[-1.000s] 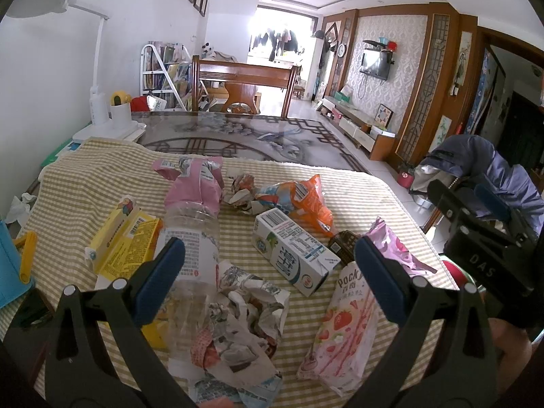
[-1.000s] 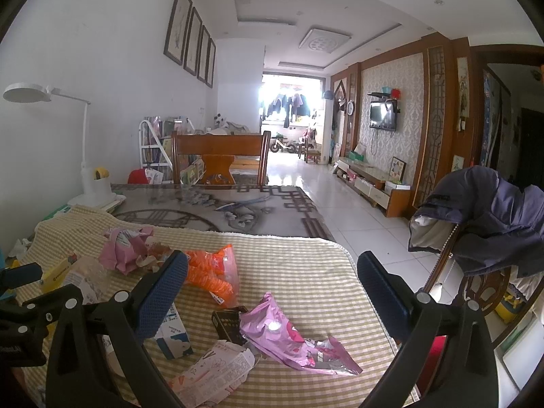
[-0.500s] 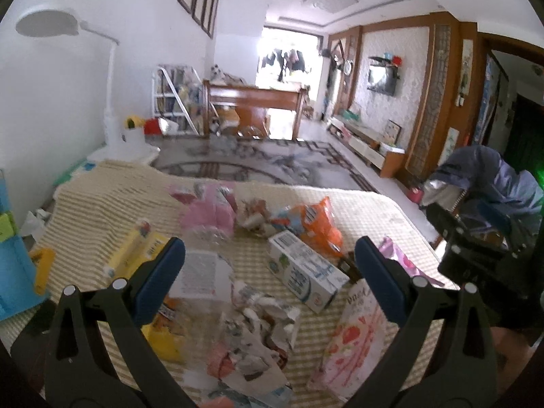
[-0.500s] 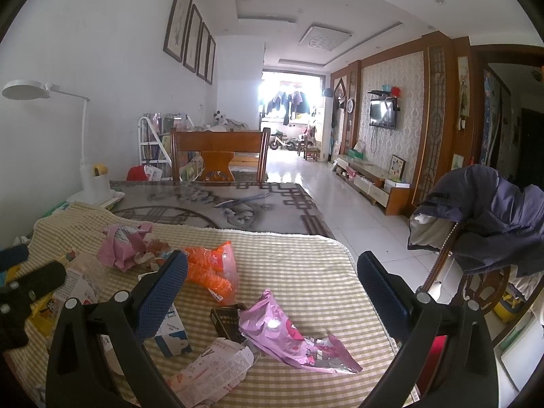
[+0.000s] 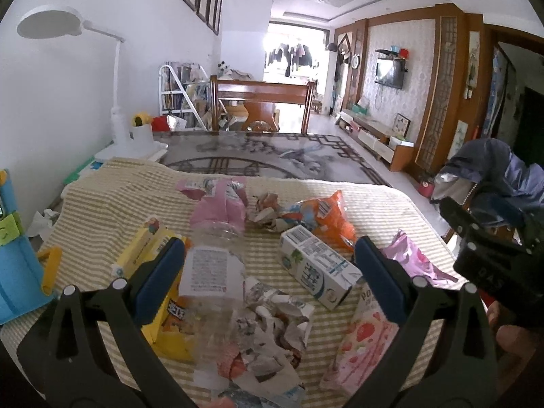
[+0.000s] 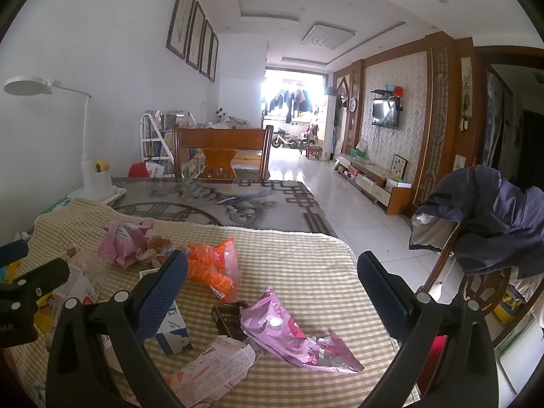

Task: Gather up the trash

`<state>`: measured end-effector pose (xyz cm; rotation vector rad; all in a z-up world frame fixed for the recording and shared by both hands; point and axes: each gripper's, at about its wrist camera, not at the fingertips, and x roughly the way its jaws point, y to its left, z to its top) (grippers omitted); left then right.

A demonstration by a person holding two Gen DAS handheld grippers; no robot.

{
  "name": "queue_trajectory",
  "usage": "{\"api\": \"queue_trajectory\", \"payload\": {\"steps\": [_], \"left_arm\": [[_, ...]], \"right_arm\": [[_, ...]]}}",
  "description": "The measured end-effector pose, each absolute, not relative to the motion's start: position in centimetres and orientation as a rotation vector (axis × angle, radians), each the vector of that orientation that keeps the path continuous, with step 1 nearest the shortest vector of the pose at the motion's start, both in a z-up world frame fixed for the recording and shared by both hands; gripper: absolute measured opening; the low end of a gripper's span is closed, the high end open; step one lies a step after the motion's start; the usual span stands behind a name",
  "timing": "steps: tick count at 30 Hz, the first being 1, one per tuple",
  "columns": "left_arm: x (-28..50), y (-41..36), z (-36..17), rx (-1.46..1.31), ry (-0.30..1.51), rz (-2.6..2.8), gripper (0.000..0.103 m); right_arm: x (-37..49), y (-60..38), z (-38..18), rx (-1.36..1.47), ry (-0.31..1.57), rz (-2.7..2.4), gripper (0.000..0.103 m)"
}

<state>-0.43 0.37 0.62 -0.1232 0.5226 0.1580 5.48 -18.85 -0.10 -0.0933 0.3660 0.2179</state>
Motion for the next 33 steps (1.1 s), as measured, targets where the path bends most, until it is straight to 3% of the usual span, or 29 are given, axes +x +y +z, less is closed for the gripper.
{"api": "queue_trajectory", "payload": {"steps": [23, 33], "left_arm": [[-0.1, 0.1, 0.1, -0.139, 0.576, 0.114, 0.098], [0.5, 1.7, -0.9, -0.179, 0.655, 0.127, 0.098]], "right_arm": [[5.6, -18.7, -0.1, -0.091, 0.382, 0.229, 0.096], [6.2, -19.3, -3.0, 0.152, 0.744, 0.436, 0.096]]}}
